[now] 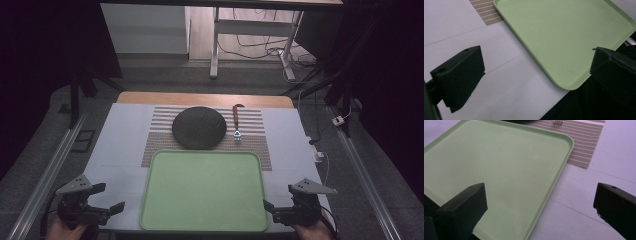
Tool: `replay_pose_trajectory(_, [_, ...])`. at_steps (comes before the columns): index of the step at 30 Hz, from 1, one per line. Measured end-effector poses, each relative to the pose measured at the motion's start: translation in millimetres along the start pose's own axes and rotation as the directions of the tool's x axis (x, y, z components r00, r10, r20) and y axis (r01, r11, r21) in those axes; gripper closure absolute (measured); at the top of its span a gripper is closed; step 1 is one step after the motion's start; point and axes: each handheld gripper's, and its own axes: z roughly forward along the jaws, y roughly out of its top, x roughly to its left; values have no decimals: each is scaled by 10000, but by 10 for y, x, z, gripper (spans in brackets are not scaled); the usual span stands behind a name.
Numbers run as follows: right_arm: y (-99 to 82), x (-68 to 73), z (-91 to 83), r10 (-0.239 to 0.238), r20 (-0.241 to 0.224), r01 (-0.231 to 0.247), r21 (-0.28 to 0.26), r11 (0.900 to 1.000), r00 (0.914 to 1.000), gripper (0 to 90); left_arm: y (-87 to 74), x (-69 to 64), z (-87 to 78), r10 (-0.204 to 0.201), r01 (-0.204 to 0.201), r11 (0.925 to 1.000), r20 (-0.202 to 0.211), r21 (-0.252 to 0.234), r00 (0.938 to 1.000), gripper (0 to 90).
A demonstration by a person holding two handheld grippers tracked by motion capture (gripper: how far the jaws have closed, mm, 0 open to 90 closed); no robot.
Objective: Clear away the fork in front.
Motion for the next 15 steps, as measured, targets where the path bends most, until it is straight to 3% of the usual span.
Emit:
replay_pose_trajectory(12, [60,-54,47,-458,251,462,-143,9988,9986,0,-4,12,0,-80,80,10000,141,-47,9999,0])
replay_pose_trajectory(15, [76,-88,84,-387,211,389,-97,9992,9990,0,-3,9,2,-18,18,10000,136,-21,9999,0])
